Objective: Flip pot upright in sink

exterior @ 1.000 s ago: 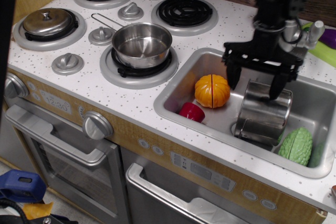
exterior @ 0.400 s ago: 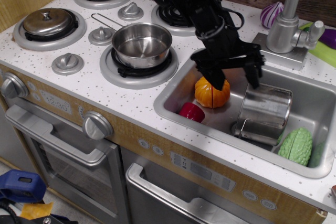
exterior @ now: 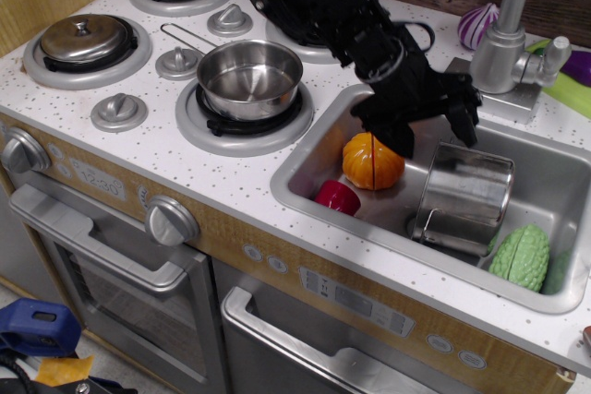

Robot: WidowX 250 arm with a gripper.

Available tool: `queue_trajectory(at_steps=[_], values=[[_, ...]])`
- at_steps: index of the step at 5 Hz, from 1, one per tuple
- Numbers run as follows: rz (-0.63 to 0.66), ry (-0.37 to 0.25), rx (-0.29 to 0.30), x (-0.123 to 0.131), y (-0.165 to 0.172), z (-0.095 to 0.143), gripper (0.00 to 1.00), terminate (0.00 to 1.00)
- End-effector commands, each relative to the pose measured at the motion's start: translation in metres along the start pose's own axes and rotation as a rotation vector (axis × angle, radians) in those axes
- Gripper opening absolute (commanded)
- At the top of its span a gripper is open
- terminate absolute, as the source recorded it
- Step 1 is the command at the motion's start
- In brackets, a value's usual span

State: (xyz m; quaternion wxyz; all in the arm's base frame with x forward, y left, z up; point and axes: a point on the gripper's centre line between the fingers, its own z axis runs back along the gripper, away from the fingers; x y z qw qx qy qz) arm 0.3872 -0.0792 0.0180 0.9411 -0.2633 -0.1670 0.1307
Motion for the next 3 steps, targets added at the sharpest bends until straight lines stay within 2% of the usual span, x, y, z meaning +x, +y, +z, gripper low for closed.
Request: queue_trajectory(at_steps=[1, 2, 3], values=[[0.034, 0.005, -0.021, 0.008, -0.018, -0.002, 1.0, 0.0], [0.073, 0.055, -0.032, 0.006, -0.027, -0.01, 1.0, 0.0], [0.13, 0.013, -0.036, 0.008, -0.029, -0.014, 0.0, 0.0]])
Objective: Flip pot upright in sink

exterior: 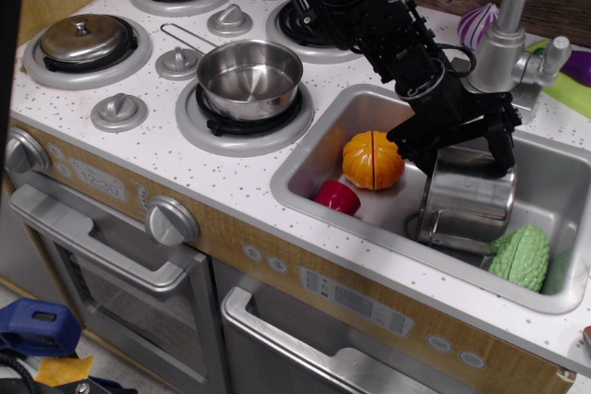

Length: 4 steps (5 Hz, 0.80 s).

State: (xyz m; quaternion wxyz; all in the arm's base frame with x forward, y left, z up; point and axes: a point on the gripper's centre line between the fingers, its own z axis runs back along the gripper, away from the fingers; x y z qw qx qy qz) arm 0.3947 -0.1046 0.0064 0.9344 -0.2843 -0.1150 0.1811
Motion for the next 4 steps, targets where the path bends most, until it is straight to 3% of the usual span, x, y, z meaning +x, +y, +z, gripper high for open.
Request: queue_trajectory(at_steps=[1, 2, 4], values=[[-0.001, -0.071, -0.021, 0.011, -0.015, 0.008, 0.0, 0.0], [-0.052, -0.072, 0.052, 0.011, -0.016, 0.006, 0.0, 0.0], [-0.188, -0.032, 0.332, 0.012, -0.03, 0.003, 0.0, 0.0]])
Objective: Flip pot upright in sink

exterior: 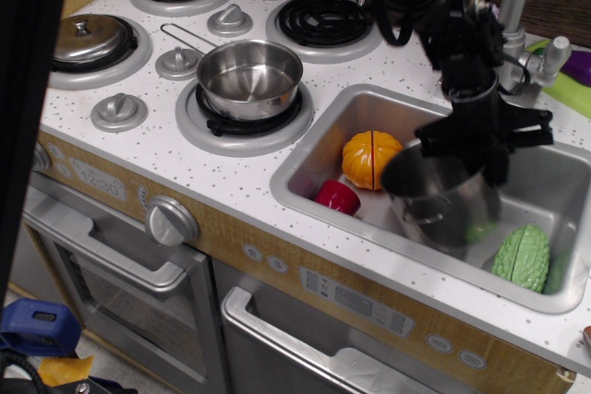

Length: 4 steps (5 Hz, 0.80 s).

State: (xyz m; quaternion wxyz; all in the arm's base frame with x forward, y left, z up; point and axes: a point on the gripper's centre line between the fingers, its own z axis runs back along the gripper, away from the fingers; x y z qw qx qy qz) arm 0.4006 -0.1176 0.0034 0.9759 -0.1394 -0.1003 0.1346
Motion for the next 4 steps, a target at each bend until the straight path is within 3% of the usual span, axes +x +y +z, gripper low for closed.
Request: queue_trajectory(at_steps=[1, 2, 4], values=[[-0.09, -0.039, 0.097, 0.0169, -0.0159, 0.0196, 0.0, 0.0], [-0.106, -0.048, 0.088, 0.0198, -0.023, 0.02, 1.0, 0.0], [-0.106, -0.048, 0.088, 0.0198, -0.023, 0.02, 1.0, 0.0]])
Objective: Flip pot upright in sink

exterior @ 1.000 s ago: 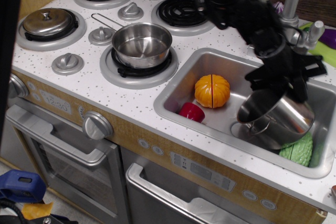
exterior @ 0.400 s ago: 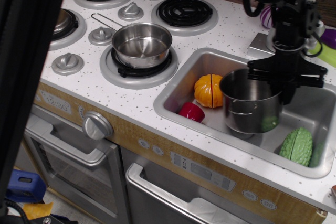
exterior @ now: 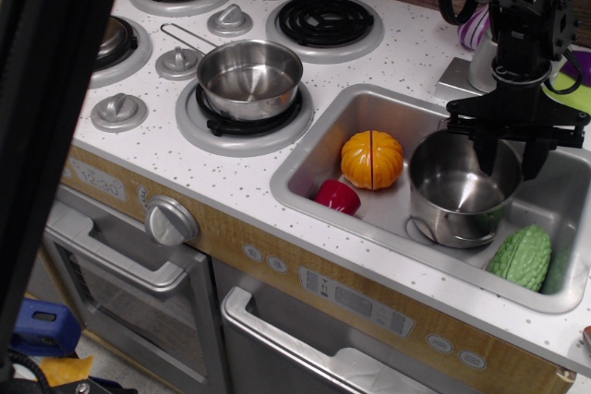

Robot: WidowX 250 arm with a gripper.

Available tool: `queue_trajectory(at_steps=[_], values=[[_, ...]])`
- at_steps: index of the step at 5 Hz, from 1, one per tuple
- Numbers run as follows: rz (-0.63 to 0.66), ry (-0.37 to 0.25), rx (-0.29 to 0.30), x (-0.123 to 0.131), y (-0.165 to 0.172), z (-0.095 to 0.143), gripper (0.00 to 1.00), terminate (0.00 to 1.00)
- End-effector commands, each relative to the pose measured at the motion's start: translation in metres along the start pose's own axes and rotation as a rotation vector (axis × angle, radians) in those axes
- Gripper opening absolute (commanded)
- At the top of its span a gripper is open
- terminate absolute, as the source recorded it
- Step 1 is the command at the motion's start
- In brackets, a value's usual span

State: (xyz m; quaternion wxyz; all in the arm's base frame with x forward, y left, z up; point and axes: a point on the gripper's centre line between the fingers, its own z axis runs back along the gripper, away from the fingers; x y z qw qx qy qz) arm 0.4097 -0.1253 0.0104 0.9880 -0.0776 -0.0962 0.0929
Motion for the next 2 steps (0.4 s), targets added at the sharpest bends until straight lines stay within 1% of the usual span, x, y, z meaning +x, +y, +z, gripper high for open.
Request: queue_trajectory(at_steps=[1, 2], values=[[-0.007, -0.055, -0.026, 0.0131, -0.0084, 0.0187, 1.0, 0.0], [-0.007, -0.055, -0.026, 0.0131, -0.0084, 0.0187, 1.0, 1.0]])
